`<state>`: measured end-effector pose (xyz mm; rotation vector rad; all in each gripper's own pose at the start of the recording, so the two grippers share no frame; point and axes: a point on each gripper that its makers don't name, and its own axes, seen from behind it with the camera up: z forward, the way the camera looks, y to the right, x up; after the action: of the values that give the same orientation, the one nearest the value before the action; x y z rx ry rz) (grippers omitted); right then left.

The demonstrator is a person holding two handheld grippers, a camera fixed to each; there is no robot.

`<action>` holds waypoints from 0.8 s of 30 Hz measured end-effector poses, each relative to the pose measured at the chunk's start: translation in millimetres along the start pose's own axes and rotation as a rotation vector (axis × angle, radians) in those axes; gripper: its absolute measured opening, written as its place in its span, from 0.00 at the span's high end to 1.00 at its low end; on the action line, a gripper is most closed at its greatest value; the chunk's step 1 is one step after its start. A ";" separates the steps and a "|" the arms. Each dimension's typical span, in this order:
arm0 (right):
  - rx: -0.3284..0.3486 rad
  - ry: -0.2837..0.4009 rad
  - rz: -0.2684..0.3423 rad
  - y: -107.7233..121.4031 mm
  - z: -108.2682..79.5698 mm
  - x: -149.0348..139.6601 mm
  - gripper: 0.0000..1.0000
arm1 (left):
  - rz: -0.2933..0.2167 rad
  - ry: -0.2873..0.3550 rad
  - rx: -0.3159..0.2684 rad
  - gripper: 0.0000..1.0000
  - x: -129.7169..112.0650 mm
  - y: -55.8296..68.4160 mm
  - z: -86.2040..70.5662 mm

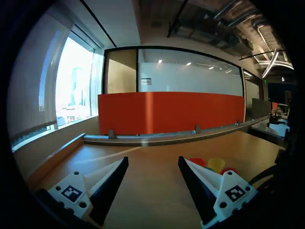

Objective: Pour water

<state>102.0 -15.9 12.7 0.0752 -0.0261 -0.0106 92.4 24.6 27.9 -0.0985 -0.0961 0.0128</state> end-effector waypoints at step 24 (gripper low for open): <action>0.201 -0.030 0.000 -44.3 10.8 19.0 0.01 | 0.001 -0.005 -0.178 0.03 24.0 27.2 6.7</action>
<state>120.3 -61.1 20.6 0.2762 -0.0571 -0.0093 115.4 52.8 34.1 -0.2763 -0.1017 0.0056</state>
